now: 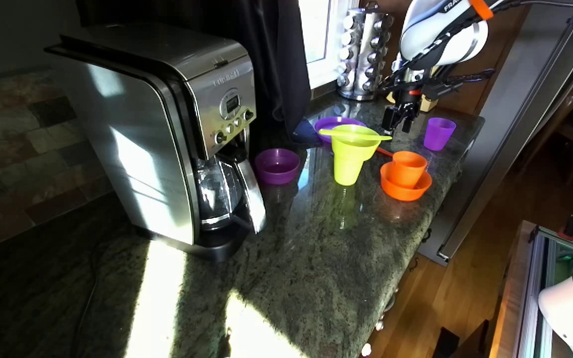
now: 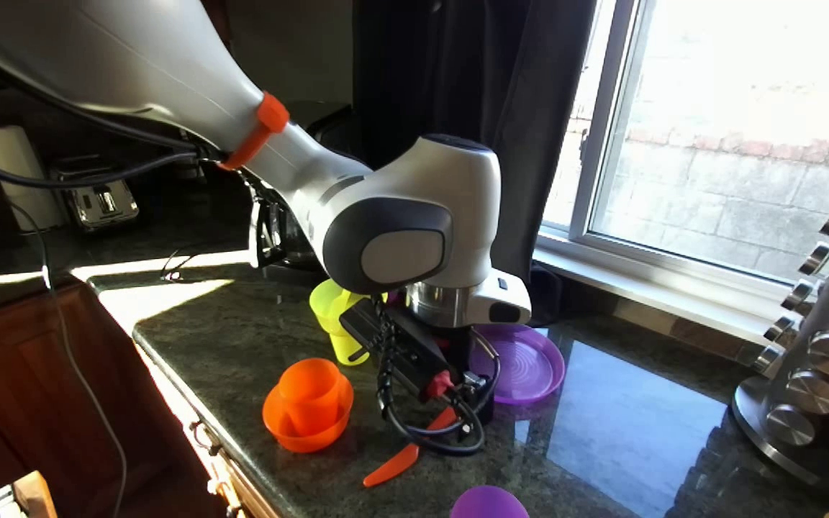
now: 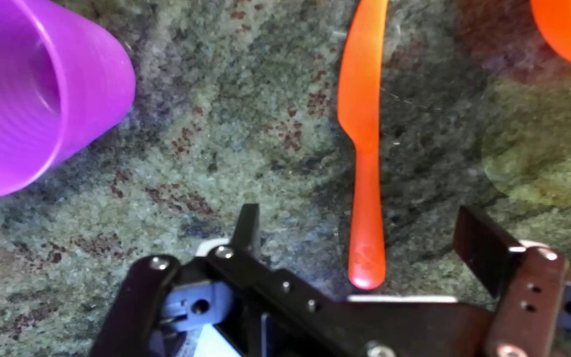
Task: Put the orange cup and the orange knife in the bowl
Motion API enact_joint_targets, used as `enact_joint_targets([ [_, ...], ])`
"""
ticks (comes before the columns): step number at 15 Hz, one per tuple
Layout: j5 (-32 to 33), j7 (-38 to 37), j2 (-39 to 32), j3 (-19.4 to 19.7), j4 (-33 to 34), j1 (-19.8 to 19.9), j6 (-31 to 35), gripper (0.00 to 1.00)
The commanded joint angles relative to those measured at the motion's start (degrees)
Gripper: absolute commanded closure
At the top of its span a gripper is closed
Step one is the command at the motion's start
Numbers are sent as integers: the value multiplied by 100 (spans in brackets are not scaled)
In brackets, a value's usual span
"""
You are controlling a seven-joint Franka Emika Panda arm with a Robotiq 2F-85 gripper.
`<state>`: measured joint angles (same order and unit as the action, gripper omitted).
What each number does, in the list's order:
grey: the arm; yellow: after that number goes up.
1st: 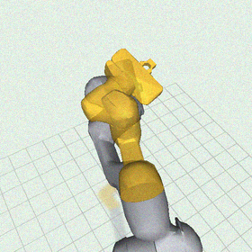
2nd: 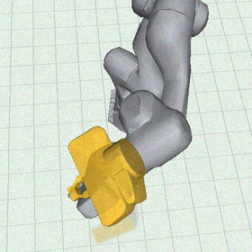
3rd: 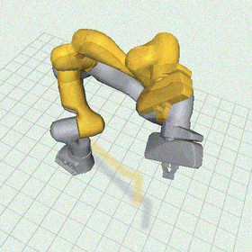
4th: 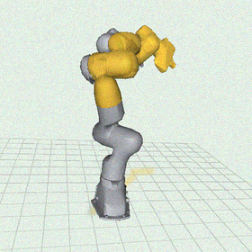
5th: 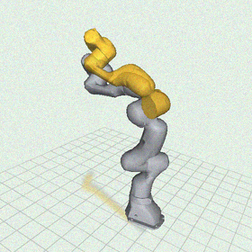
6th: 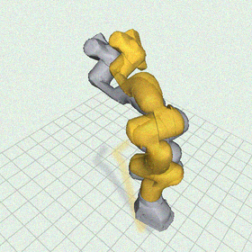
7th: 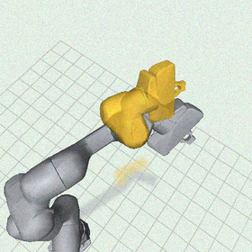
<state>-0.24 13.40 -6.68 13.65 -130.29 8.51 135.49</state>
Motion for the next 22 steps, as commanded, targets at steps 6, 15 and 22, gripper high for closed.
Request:
enact_joint_targets([
  [6, 265, -473, -612, -147, 533, 103, -743, 0],
  [15, 123, -389, -897, -259, 702, 147, -966, 0],
  [22, -236, -235, -979, -420, 742, 233, -981, 35],
])
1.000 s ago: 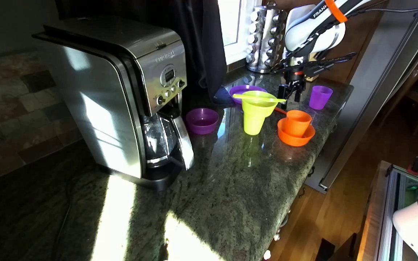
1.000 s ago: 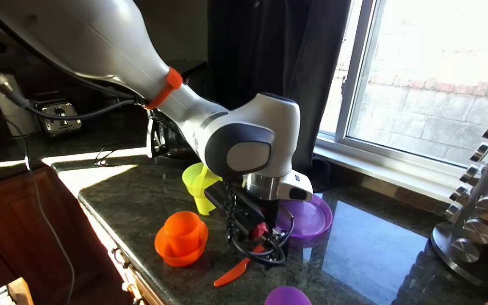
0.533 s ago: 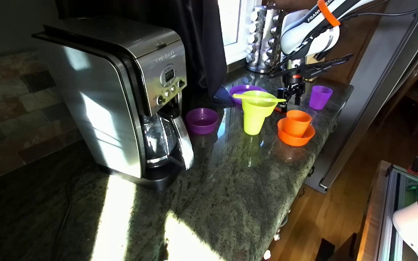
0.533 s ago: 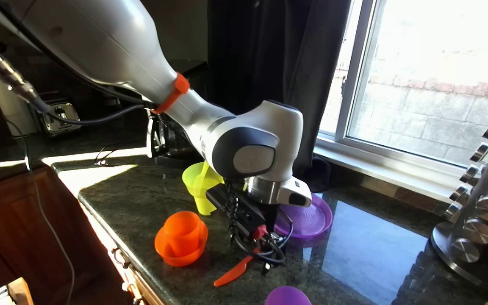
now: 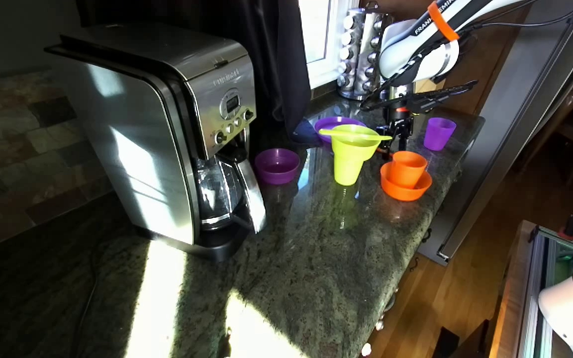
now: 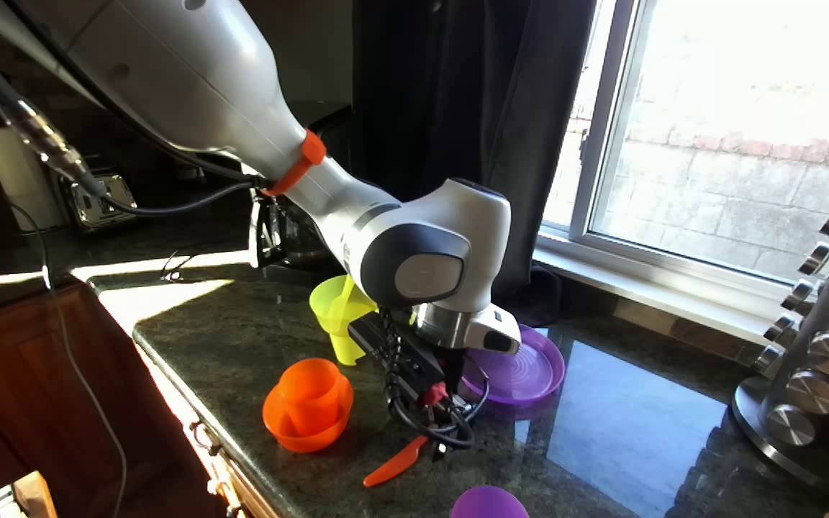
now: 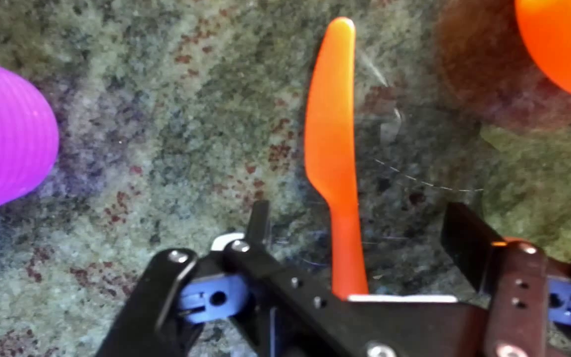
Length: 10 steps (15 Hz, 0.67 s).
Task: Put the orange cup and the orange knife in the bowl
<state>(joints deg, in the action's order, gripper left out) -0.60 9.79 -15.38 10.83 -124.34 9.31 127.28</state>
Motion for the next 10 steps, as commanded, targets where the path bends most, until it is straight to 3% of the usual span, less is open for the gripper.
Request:
enact_joint_targets([
  [1, -230, 133, -112, -149, 150, 161, -154, 43],
  [8, -266, 155, -120, -163, 213, 237, -167, 97],
  [10, -299, 168, -102, -172, 224, 241, -192, 99],
])
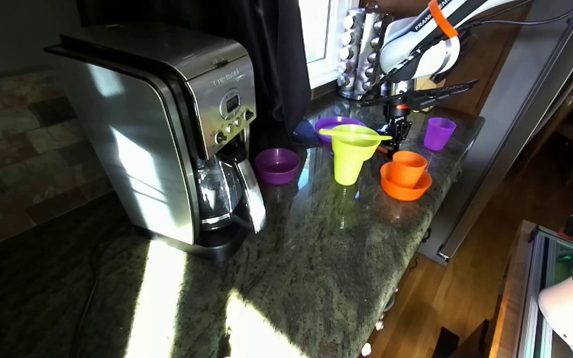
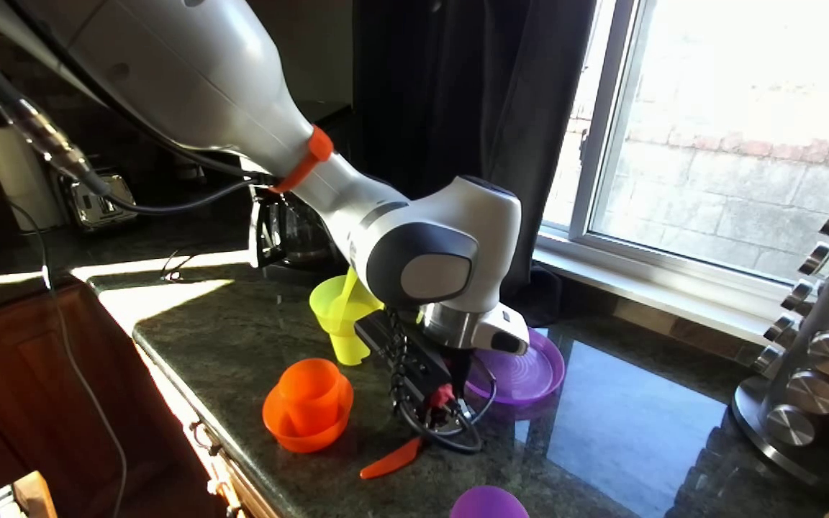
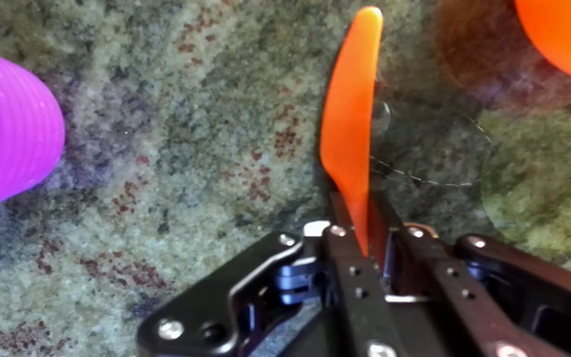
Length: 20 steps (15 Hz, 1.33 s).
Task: Put the orange cup and the orange knife in the bowl
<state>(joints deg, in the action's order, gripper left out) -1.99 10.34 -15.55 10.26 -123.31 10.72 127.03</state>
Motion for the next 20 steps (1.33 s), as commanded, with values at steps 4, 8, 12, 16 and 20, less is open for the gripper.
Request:
enact_joint_targets([
  [4, -201, 257, 58, -160, 125, 98, -295, 96],
  [8, -70, 453, 333, -149, 123, 81, -509, 96],
  [12, -8, 689, 743, -125, 77, 65, -846, 96],
  [16, 46, 948, 1243, -103, -25, 36, -1356, 96],
  [20, 95, 1128, 1740, -92, -199, -18, -1773, 96],
])
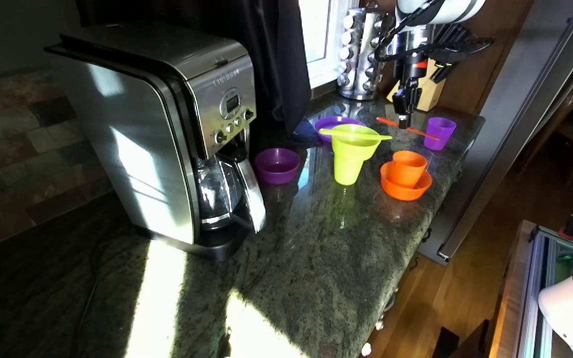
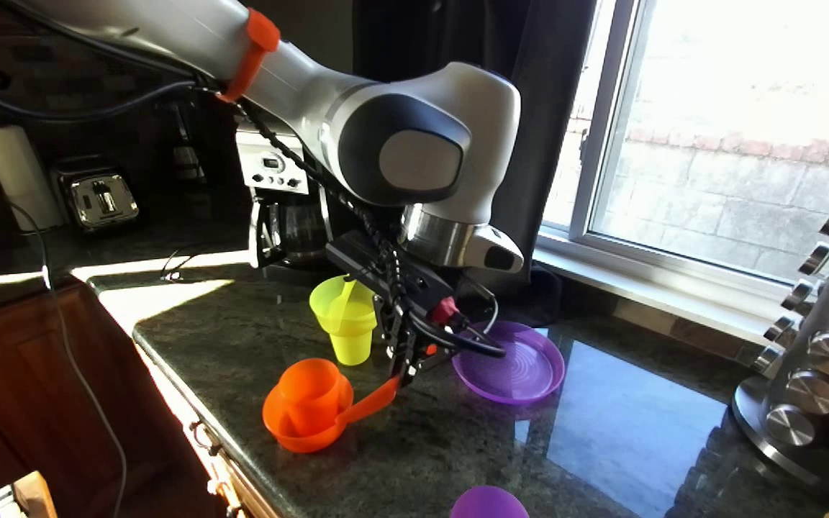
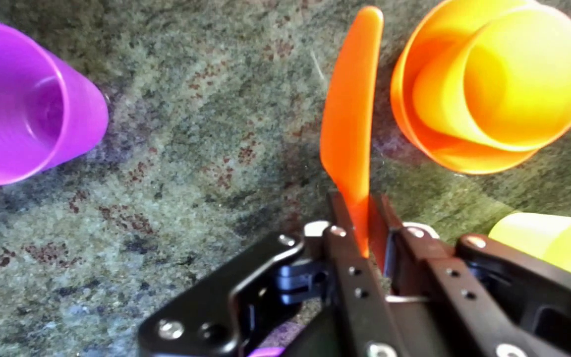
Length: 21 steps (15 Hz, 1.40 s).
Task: Put the orange cup and the orange knife in the bowl
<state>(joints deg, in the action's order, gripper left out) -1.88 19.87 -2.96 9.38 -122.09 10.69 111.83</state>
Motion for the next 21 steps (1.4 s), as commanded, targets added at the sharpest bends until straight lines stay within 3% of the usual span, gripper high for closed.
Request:
enact_joint_targets([
  [1, 111, 152, 614, -2, -402, -33, -302, 96],
  [5, -241, 82, 1127, 8, -899, -114, 24, 96],
  [15, -1489, 608, 2151, 160, -2376, -458, 2167, 96],
  [21, -1911, 1137, 2444, 362, -2896, -788, 3050, 96],
])
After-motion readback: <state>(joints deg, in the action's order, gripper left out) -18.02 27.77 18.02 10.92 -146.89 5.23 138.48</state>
